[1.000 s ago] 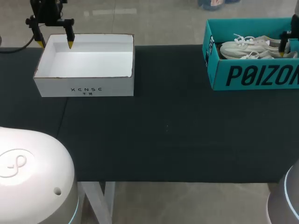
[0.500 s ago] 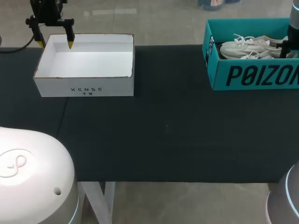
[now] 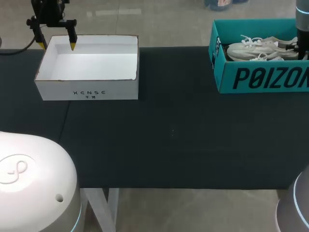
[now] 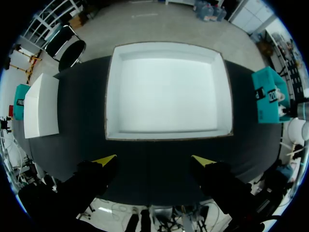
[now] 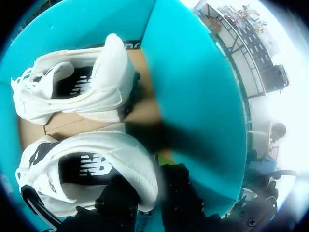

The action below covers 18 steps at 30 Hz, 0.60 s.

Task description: Take the shoe out of the shoebox, open the shoe tongue, remove and reinsert the insole, then place the shoe into the shoebox

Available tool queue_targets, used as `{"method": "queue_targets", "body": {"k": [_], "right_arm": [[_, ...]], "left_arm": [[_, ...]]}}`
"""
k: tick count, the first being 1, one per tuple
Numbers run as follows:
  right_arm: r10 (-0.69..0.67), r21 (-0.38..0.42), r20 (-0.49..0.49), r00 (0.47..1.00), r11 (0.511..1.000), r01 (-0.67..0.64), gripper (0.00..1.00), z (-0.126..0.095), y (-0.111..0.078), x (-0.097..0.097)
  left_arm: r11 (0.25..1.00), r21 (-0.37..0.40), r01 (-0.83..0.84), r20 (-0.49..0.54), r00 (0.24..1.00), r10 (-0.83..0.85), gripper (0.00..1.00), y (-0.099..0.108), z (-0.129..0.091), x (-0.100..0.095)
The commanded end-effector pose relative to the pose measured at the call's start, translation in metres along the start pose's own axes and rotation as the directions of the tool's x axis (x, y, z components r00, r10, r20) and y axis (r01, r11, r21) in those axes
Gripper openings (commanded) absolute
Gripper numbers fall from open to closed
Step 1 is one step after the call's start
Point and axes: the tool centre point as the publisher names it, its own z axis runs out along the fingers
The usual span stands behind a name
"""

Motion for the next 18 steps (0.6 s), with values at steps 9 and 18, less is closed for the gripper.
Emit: {"method": "queue_targets", "body": {"k": [9,18], "right_arm": [[0.034,-0.012,-0.069,0.997,0.999,-0.035,0.00,-0.055,-0.020,-0.008],[0.073,-0.062,-0.123,0.990,0.995,-0.081,0.00,-0.135,-0.016,0.009]], "left_arm": [[1.000,-0.001,0.000,0.000,1.000,0.000,1.00,0.000,-0.001,0.000],[1.000,-0.001,0.000,0.000,1.000,0.000,1.00,0.000,-0.001,0.000]]}}
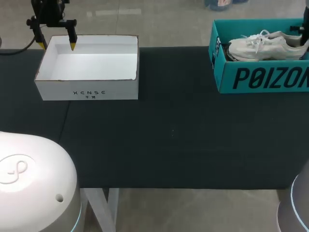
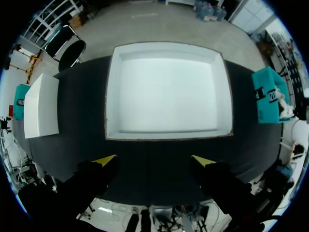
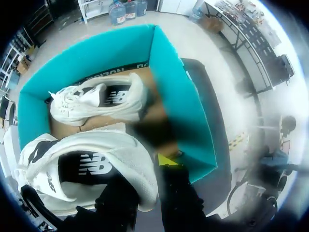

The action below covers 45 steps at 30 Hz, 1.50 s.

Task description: Take the shoe out of the shoebox, open the shoe tongue, remove and reinsert the insole, then place the shoe into the shoebox

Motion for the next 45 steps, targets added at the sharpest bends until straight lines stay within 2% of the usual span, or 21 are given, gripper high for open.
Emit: {"method": "queue_targets", "body": {"k": [1,5,8,26,27,28,31,33,36,40,45], "right_arm": [[0.017,-0.023,0.039,0.999,1.000,-0.016,0.00,-0.052,-0.010,0.010],[0.038,0.008,0.056,0.998,0.999,-0.038,0.00,-0.082,-0.015,0.014],[0.006,0.040,0.044,0.999,0.999,-0.007,0.00,-0.102,-0.028,0.018],[0.006,0.040,0.044,0.999,0.999,-0.007,0.00,-0.102,-0.028,0.018],[0.017,0.002,0.091,0.996,1.000,-0.017,0.00,-0.113,-0.037,0.020],[0.017,-0.029,0.098,0.995,0.999,-0.014,0.00,-0.120,-0.042,0.022],[0.002,-0.157,0.139,0.990,0.987,0.020,0.00,-0.164,-0.076,0.035],[0.009,-0.196,0.174,0.985,0.980,0.025,0.00,-0.177,-0.094,0.044],[0.030,-0.212,0.195,0.980,0.977,0.012,0.00,-0.182,-0.118,0.057],[0.031,-0.246,0.244,0.969,0.969,0.031,0.00,-0.176,-0.155,0.081],[-0.039,-0.223,0.205,0.978,0.971,0.086,0.00,-0.165,-0.203,0.105]], "left_arm": [[1.000,-0.001,0.000,0.000,1.000,0.000,1.00,0.000,-0.001,0.000],[1.000,-0.001,0.000,0.000,1.000,0.000,1.00,0.000,-0.001,0.000],[1.000,-0.001,0.000,0.000,1.000,0.000,1.00,0.000,-0.001,0.000],[1.000,-0.001,0.000,0.000,1.000,0.000,1.00,0.000,-0.001,0.000],[1.000,-0.001,0.000,0.000,1.000,0.000,1.00,0.000,-0.001,0.000],[1.000,-0.001,0.000,0.000,1.000,0.000,1.00,0.000,-0.001,0.000],[1.000,-0.001,0.000,0.000,1.000,0.000,1.00,0.000,-0.001,0.000],[1.000,-0.001,0.000,0.000,1.000,0.000,1.00,0.000,-0.001,0.000],[1.000,-0.001,0.000,0.000,1.000,0.000,1.00,0.000,-0.001,0.000],[1.000,-0.001,0.000,0.000,1.000,0.000,1.00,0.000,-0.001,0.000],[1.000,-0.001,0.000,0.000,1.000,0.000,1.00,0.000,-0.001,0.000]]}}
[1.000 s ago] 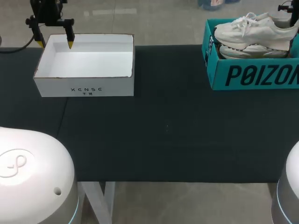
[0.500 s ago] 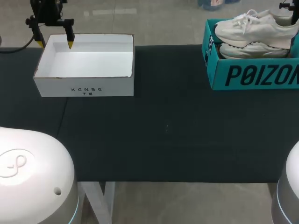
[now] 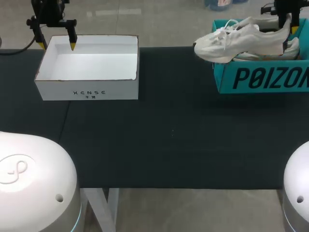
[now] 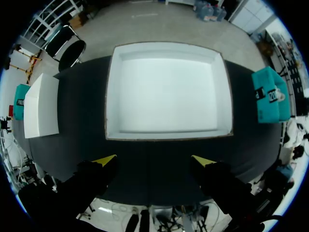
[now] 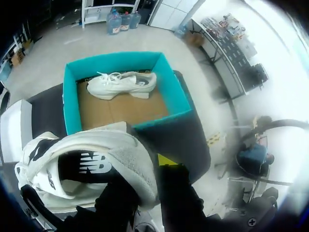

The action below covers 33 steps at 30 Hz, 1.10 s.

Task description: Take the shoe out of the shoebox, open the shoe tongue, remove and reinsert the insole, then place the shoe into the shoebox

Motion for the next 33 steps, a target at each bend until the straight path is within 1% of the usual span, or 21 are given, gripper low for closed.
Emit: {"method": "queue_targets", "body": {"k": [1,7,9,13,17,20,22,26,28,30,33], "right_arm": [[-0.025,-0.141,-0.010,1.000,0.990,0.023,0.00,0.003,-0.069,0.015],[-0.054,-0.117,-0.016,0.998,0.992,0.052,0.00,0.011,-0.106,0.032],[-0.057,-0.113,-0.019,0.998,0.992,0.054,0.00,0.014,-0.115,0.037],[-0.053,-0.087,-0.022,0.998,0.995,0.051,0.00,0.023,-0.128,0.047],[-0.057,-0.043,-0.025,0.998,0.998,0.056,0.00,0.034,-0.141,0.061],[-0.075,-0.023,-0.018,0.997,0.997,0.074,0.00,0.045,-0.152,0.076],[-0.082,-0.029,0.001,0.997,0.996,0.082,0.00,0.051,-0.160,0.087],[-0.083,0.001,0.016,0.996,0.997,0.083,0.00,0.064,-0.173,0.108],[-0.078,0.006,0.031,0.996,0.997,0.078,0.00,0.070,-0.178,0.116],[-0.058,0.041,0.021,0.998,0.998,0.057,0.00,0.074,-0.180,0.122],[-0.031,0.066,0.015,0.999,0.997,0.030,0.00,0.081,-0.182,0.130]], "left_arm": [[1.000,-0.001,0.000,0.000,1.000,0.000,1.00,0.000,-0.001,0.000],[1.000,-0.001,0.000,0.000,1.000,0.000,1.00,0.000,-0.001,0.000],[1.000,-0.001,0.000,0.000,1.000,0.000,1.00,0.000,-0.001,0.000],[1.000,-0.001,0.000,0.000,1.000,0.000,1.00,0.000,-0.001,0.000],[1.000,-0.001,0.000,0.000,1.000,0.000,1.00,0.000,-0.001,0.000],[1.000,-0.001,0.000,0.000,1.000,0.000,1.00,0.000,-0.001,0.000],[1.000,-0.001,0.000,0.000,1.000,0.000,1.00,0.000,-0.001,0.000],[1.000,-0.001,0.000,0.000,1.000,0.000,1.00,0.000,-0.001,0.000],[1.000,-0.001,0.000,0.000,1.000,0.000,1.00,0.000,-0.001,0.000],[1.000,-0.001,0.000,0.000,1.000,0.000,1.00,0.000,-0.001,0.000],[1.000,-0.001,0.000,0.000,1.000,0.000,1.00,0.000,-0.001,0.000]]}}
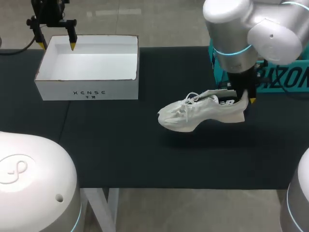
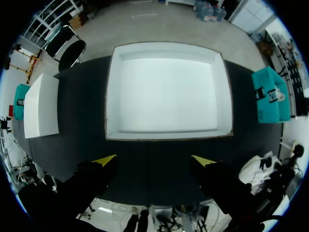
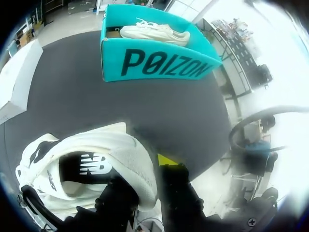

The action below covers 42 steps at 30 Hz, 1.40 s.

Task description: Take the shoe out of the shoebox, open the shoe tongue, remove and reinsert the insole, then place the shoe into the shoebox

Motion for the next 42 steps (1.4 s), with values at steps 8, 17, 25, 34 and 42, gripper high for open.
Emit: {"method": "queue_targets", "body": {"k": [8,17,25,34,42], "right_arm": [[0.033,0.090,-0.022,0.999,0.995,-0.031,0.00,0.027,-0.007,0.044],[0.014,0.145,-0.068,0.998,0.989,-0.004,0.00,0.041,-0.035,0.068],[0.035,0.173,-0.034,0.999,0.984,-0.029,0.00,0.056,-0.040,0.076],[0.050,0.150,-0.026,0.998,0.988,-0.045,0.00,0.055,-0.034,0.077],[0.043,0.157,-0.008,0.999,0.987,-0.041,1.00,0.052,-0.034,0.072]], "left_arm": [[1.000,-0.001,0.000,0.000,1.000,0.000,1.00,0.000,-0.001,0.000],[1.000,-0.001,0.000,0.000,1.000,0.000,1.00,0.000,-0.001,0.000],[1.000,-0.001,0.000,0.000,1.000,0.000,1.00,0.000,-0.001,0.000],[1.000,-0.001,0.000,0.000,1.000,0.000,1.00,0.000,-0.001,0.000],[1.000,-0.001,0.000,0.000,1.000,0.000,1.00,0.000,-0.001,0.000]]}}
